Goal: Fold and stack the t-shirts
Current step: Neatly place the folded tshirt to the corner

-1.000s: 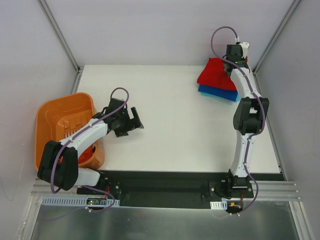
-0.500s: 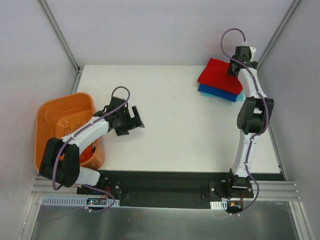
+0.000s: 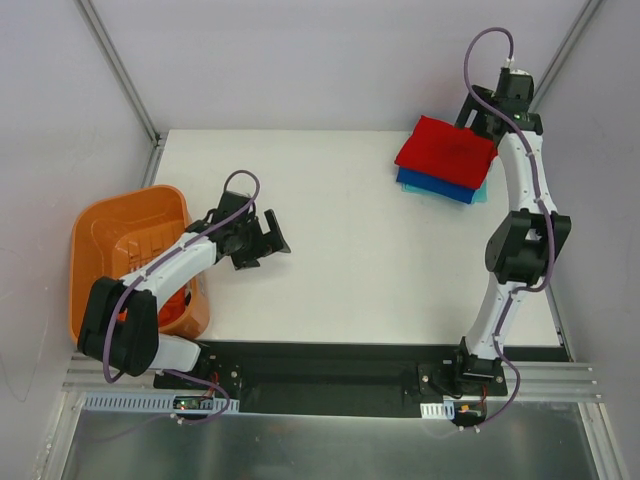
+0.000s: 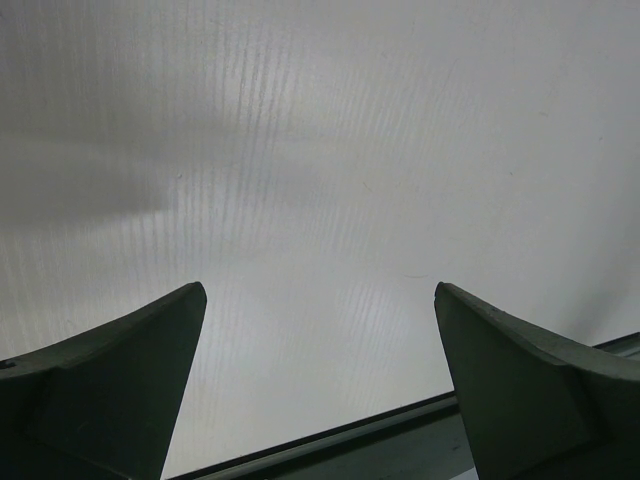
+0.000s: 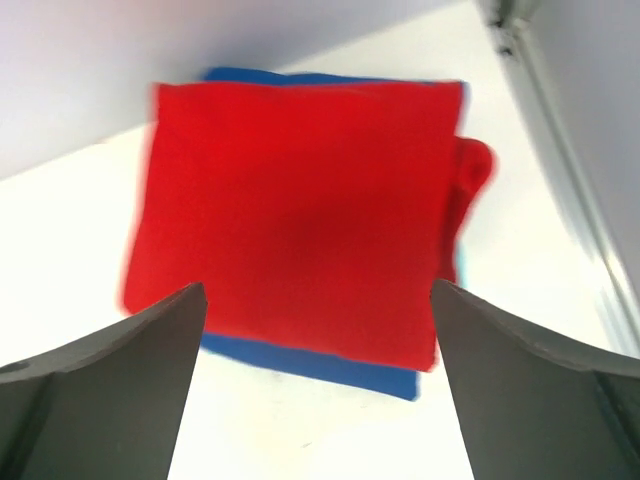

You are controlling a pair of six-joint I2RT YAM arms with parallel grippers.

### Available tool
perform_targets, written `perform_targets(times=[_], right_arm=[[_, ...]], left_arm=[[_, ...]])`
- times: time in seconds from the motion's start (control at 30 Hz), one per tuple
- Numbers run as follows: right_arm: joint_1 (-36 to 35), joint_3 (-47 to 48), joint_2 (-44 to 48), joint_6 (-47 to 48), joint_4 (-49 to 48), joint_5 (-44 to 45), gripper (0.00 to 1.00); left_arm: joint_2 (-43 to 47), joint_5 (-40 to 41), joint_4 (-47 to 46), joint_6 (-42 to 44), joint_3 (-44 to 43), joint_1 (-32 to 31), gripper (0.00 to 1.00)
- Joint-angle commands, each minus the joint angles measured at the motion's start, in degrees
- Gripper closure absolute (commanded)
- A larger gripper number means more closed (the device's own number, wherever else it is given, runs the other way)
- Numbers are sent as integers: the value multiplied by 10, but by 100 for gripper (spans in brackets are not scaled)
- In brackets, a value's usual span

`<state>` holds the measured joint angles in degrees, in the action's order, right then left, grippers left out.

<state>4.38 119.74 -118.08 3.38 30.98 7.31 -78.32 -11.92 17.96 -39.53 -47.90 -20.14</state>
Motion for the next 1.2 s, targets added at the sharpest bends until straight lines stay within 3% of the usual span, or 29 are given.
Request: perform_targets(times=[0.0, 0.5, 0.73, 0.9, 1.03, 1.17], right_arm=[[-3, 3, 10, -21, -19, -120, 3], [41, 37, -119, -70, -7, -100, 3], [66, 79, -127, -54, 0, -198, 3], [63, 57, -36, -38, 6, -237, 3], [51, -44, 85, -16, -13, -218, 3], [28, -237, 256, -17, -28, -180, 3]], left_arm=[[26, -10, 5, 16, -34, 5, 1], [35, -5, 6, 21, -49, 5, 1], [21, -28, 5, 19, -72, 5, 1], [47, -26, 5, 17, -71, 3, 1], [75, -17, 5, 4, -53, -2, 1], [98, 21, 5, -16, -33, -30, 1]])
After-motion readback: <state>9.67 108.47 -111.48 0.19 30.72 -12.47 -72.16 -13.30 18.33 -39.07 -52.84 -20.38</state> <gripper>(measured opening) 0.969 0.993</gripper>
